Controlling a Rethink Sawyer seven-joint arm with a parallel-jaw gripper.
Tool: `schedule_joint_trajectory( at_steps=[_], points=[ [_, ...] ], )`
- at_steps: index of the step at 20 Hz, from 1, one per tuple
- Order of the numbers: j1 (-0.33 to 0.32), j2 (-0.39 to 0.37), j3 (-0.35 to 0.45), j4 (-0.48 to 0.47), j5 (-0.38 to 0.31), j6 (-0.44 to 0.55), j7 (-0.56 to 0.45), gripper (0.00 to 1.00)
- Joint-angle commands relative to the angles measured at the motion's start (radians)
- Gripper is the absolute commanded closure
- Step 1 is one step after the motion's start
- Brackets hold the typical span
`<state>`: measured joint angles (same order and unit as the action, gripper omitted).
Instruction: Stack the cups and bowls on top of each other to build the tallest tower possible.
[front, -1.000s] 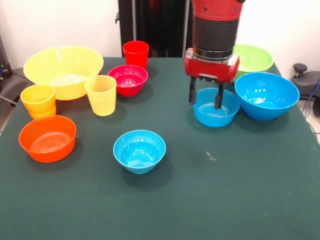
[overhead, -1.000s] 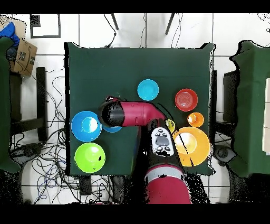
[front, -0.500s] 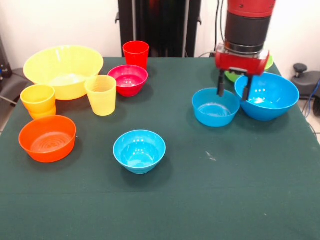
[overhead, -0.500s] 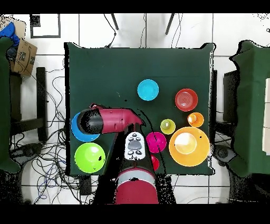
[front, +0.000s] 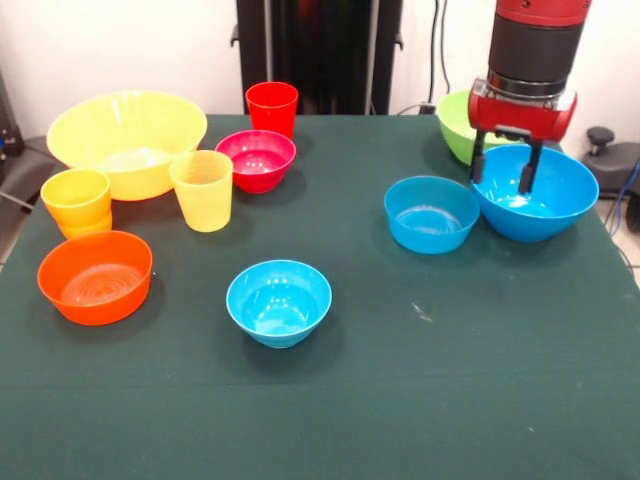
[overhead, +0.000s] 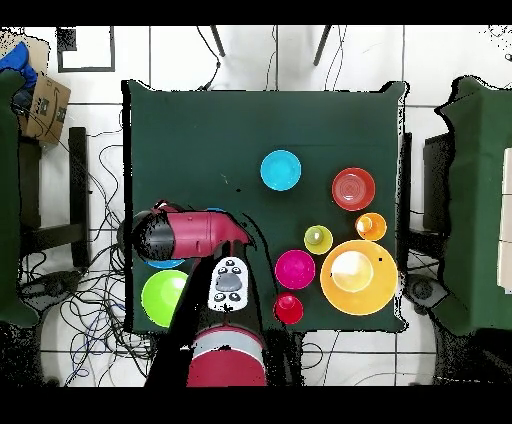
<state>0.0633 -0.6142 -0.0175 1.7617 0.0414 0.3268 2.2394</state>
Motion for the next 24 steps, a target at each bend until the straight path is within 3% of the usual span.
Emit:
schedule_joint_trajectory(
  at_steps=[1, 7, 18, 24],
  points=[
    [0.017, 0.05, 0.013, 0.077, 0.04, -0.063, 0.198, 0.0],
    [0.003, 0.085, 0.013, 0.073, 0.02, -0.109, 0.157, 0.0],
    [0.053, 0.107, -0.01, 0.109, 0.017, -0.154, 0.163, 0.0],
    [0.048, 0.107, 0.002, 0.162, 0.002, -0.195, 0.152, 0.0]
  ],
)
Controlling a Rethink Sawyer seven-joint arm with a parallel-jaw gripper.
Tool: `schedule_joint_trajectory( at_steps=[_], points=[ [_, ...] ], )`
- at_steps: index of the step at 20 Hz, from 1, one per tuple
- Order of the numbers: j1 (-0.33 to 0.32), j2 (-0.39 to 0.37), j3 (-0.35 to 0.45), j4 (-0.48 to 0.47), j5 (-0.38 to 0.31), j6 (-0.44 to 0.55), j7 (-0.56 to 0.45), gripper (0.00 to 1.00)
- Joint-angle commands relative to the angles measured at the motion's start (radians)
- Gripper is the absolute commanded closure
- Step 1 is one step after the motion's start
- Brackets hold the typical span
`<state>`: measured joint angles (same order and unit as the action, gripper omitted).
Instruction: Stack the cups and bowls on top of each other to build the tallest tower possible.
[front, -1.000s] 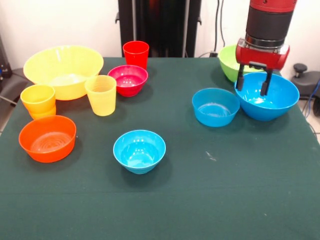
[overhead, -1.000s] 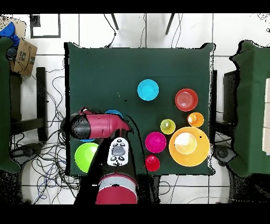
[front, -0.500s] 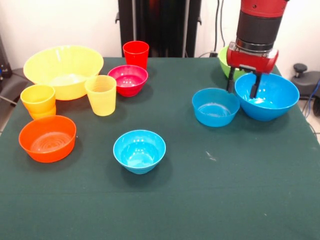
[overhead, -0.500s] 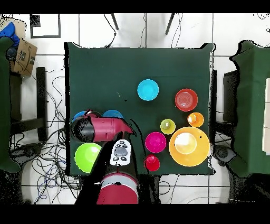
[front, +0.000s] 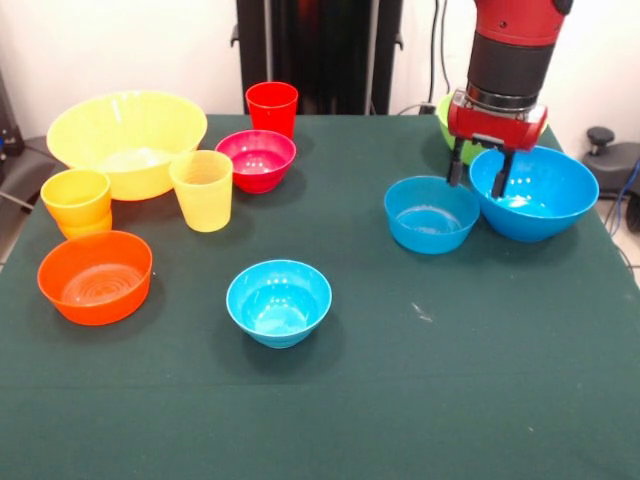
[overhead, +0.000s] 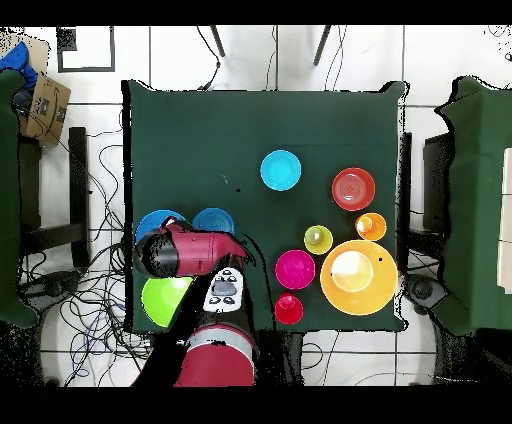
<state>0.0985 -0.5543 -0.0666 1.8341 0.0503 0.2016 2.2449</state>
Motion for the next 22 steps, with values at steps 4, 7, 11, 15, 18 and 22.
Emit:
schedule_joint_trajectory(
  at_steps=[4, 7, 11, 15, 18, 22],
  points=[
    [0.014, 0.044, 0.052, 0.119, -0.011, -0.087, 0.147, 0.0],
    [0.017, 0.06, 0.056, 0.139, -0.011, -0.127, 0.157, 0.0],
    [0.018, 0.058, 0.059, 0.167, -0.007, -0.151, 0.163, 0.0],
    [0.016, 0.042, 0.061, 0.192, -0.006, -0.149, 0.152, 0.0],
    [0.022, 0.066, 0.058, 0.195, -0.008, -0.18, 0.153, 0.0],
    [0.033, 0.1, 0.065, 0.211, -0.003, -0.232, 0.17, 0.0]
  ],
)
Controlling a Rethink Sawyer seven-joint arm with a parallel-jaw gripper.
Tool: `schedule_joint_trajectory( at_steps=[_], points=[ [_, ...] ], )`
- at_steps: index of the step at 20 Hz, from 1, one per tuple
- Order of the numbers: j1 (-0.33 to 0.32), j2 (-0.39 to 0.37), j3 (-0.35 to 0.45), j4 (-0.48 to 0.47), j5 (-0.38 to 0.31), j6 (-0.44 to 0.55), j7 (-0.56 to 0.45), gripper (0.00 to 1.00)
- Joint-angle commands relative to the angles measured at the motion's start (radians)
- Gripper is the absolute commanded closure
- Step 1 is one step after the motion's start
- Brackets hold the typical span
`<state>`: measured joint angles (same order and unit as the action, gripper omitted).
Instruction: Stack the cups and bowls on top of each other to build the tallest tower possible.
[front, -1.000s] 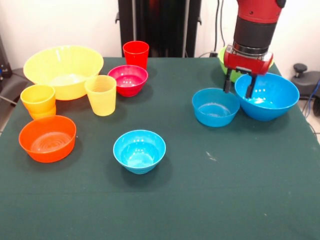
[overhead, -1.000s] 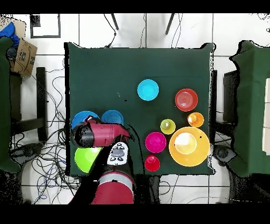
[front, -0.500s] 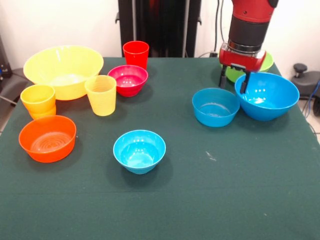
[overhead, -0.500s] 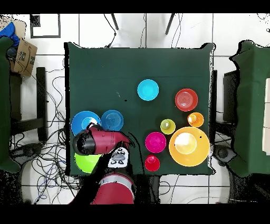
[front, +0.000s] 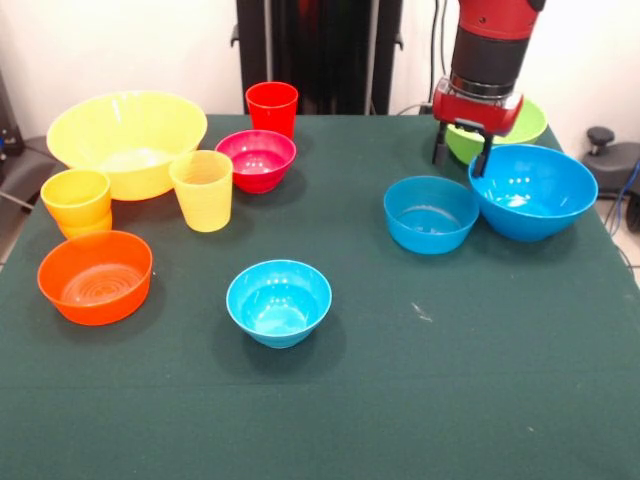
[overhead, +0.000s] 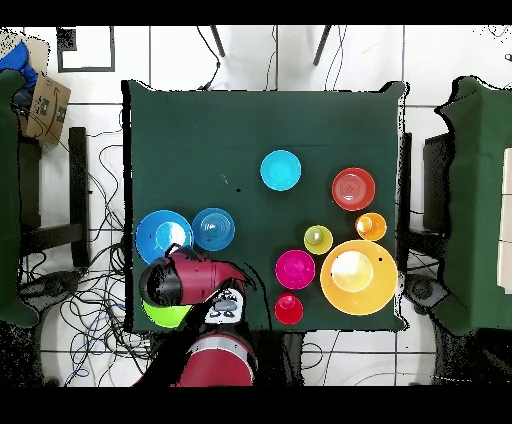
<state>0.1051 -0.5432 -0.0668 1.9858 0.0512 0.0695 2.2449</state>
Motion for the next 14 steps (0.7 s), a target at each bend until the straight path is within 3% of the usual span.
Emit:
schedule_joint_trajectory(
  at_steps=[1, 14],
  points=[
    [0.036, 0.095, 0.064, 0.063, 0.003, -0.11, 0.178, 0.0],
    [0.074, 0.195, 0.112, 0.042, 0.051, -0.198, 0.203, 0.0]
  ],
)
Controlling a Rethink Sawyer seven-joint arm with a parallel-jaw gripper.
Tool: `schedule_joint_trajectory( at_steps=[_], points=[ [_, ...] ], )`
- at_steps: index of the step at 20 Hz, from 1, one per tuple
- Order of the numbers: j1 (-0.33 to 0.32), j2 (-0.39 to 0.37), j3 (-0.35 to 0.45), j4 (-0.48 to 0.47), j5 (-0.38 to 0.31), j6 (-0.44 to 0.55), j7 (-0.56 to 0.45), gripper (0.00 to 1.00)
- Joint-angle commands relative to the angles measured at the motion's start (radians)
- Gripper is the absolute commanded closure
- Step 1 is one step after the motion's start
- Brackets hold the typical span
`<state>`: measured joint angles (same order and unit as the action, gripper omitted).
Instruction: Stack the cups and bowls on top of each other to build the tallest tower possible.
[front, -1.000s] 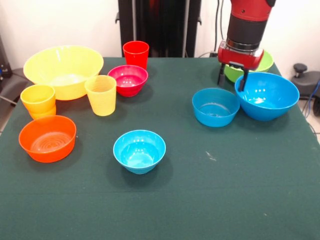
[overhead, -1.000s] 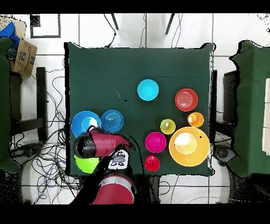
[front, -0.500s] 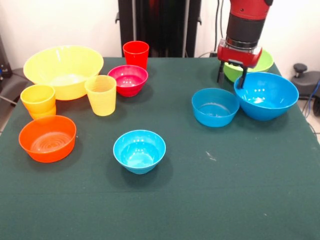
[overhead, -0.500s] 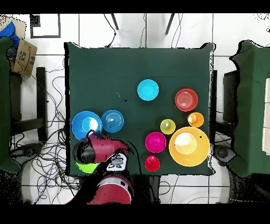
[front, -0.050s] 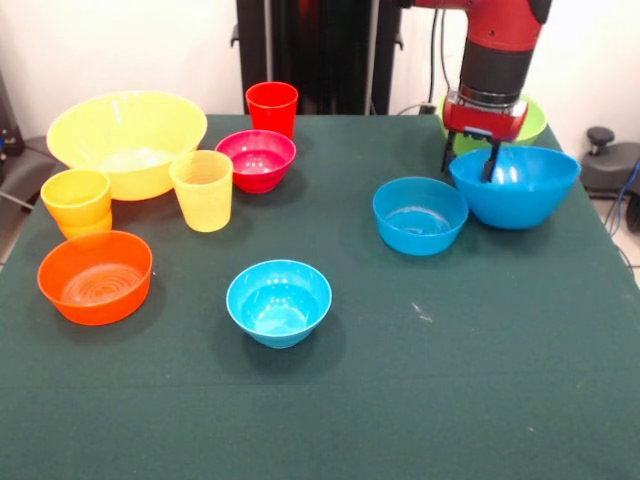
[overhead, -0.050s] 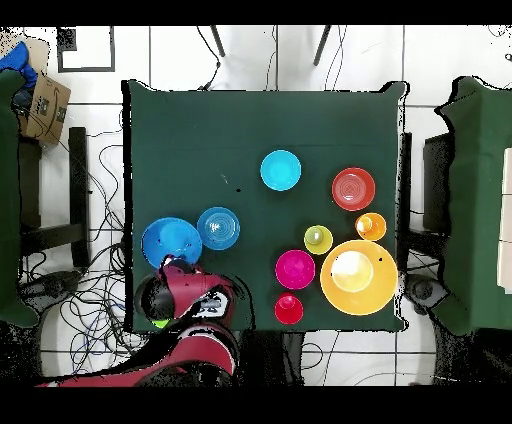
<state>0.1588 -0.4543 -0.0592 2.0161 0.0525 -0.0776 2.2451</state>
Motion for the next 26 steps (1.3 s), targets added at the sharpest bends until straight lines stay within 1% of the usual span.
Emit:
schedule_joint_trajectory(
  at_steps=[1, 5, 11, 14, 17, 19, 22, 26],
  points=[
    [0.021, 0.114, 0.107, 0.008, 0.05, -0.056, 0.203, 0.0],
    [0.017, 0.147, 0.121, 0.0, 0.044, -0.079, 0.197, 0.0],
    [0.032, 0.224, 0.118, -0.02, 0.032, -0.149, 0.192, 0.0],
    [0.032, 0.222, 0.12, -0.011, 0.03, -0.163, 0.193, 0.0],
    [0.03, 0.188, 0.128, 0.016, 0.042, -0.156, 0.205, 0.0],
    [0.036, 0.145, 0.132, 0.034, 0.065, -0.135, 0.218, 0.0],
    [0.028, 0.074, 0.156, 0.056, 0.088, -0.081, 0.229, 0.0],
    [0.014, -0.041, 0.19, 0.091, 0.116, 0.019, 0.241, 0.0]
  ],
)
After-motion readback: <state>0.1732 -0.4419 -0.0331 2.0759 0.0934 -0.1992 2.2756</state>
